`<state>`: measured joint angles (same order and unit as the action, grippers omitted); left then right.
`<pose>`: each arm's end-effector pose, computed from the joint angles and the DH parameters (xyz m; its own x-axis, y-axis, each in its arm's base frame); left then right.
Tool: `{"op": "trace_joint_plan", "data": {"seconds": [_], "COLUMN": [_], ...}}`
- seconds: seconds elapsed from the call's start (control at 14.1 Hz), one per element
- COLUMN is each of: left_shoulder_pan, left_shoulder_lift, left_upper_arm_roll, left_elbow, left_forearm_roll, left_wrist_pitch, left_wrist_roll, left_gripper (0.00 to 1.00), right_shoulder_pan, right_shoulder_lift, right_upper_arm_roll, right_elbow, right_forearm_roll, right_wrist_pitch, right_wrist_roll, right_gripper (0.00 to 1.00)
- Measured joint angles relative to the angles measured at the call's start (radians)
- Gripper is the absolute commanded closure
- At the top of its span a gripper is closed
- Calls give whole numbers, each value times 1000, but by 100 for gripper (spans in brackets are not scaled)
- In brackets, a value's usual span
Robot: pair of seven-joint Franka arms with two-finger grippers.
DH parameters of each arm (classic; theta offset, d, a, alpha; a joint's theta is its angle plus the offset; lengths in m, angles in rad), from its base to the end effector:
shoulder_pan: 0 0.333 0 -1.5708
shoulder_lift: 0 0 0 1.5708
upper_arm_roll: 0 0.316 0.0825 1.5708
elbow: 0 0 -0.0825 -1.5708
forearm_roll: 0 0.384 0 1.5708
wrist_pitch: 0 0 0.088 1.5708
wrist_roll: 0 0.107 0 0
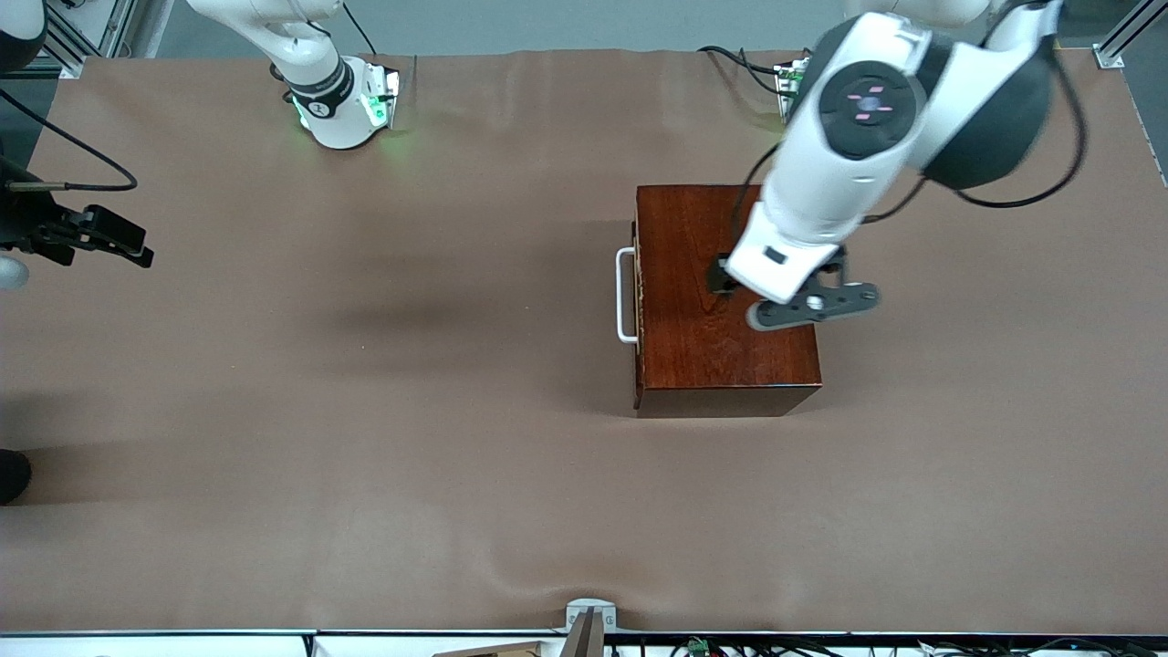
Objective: Open drawer, take yellow block, close drawer
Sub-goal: 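Move the left gripper over the box toward the white drawer handle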
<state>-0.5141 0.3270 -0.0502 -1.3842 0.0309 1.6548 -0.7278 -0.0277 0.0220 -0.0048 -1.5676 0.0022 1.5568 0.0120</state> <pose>0.5561 -0.3427 0.5221 0.9862 0.1622 -0.0322 0.1606 -0.9859 -0.0481 0.5591 -0.0179 0.6125 0.9985 -0.0444 -0.0328 -0.0445 -0.9990 -0.0017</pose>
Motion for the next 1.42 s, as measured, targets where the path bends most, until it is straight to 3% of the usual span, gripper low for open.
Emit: {"op": "trace_joint_plan", "data": {"seconds": [0.5,1.42], "left_shoulder_pan": [-161,-286], "left_shoulder_lift": [129,224], "left_upper_arm_roll": [5,37], "left_elbow": [58,93], "left_forearm_roll": [59,68], "left_wrist_pitch": [72,172], "left_wrist_roll": [-206,-334], "left_gripper": [0,0], "right_shoulder_pan": [0,0], "right_shoulder_lift": [0,0], "right_upper_arm_roll": [0,0], "right_elbow": [0,0], "right_forearm_roll": [0,0], "right_wrist_pitch": [0,-1], "right_wrist_roll": [0,0], "right_gripper": [0,0]}}
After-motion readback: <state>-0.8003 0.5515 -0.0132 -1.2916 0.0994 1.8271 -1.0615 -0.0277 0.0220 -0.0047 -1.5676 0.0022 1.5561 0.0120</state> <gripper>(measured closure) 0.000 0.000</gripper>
